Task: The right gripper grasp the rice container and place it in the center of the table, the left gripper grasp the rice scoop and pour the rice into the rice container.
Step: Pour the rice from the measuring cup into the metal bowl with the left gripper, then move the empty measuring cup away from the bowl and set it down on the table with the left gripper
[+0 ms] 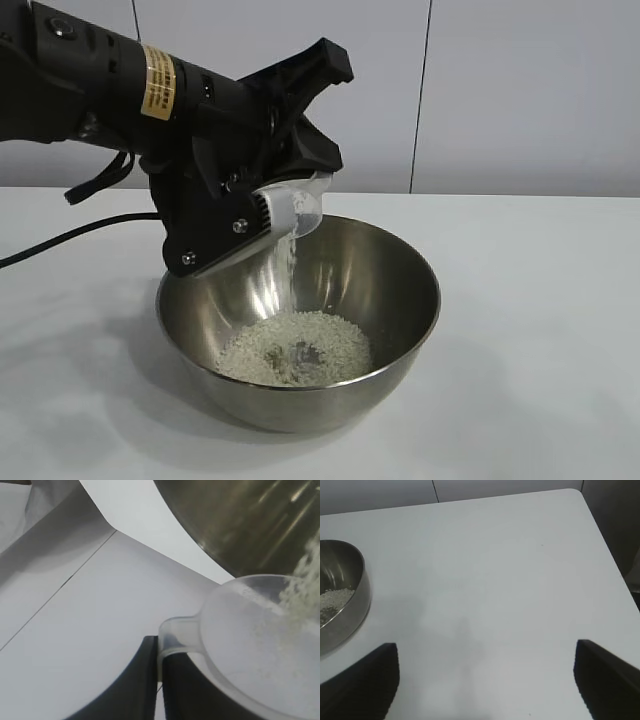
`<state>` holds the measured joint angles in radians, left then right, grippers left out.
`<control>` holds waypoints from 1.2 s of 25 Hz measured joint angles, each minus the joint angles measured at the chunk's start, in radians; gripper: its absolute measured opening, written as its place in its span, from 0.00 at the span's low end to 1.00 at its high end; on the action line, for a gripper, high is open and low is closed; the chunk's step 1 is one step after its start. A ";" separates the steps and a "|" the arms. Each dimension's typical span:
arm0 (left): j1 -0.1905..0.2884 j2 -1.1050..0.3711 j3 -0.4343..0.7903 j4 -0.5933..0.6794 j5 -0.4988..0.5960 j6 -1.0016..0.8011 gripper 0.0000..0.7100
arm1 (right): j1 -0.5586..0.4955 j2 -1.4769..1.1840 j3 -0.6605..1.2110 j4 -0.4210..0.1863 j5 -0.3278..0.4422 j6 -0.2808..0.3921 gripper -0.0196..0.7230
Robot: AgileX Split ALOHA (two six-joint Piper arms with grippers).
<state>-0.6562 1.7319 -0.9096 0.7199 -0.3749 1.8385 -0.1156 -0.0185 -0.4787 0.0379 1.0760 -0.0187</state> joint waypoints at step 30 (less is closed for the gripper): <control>-0.001 0.000 0.179 -0.355 -0.515 -0.979 0.02 | 0.000 0.000 0.000 0.000 0.001 0.000 0.90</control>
<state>-0.6572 1.7319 -0.7307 0.3650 -0.8894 0.8590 -0.1156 -0.0185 -0.4787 0.0379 1.0771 -0.0187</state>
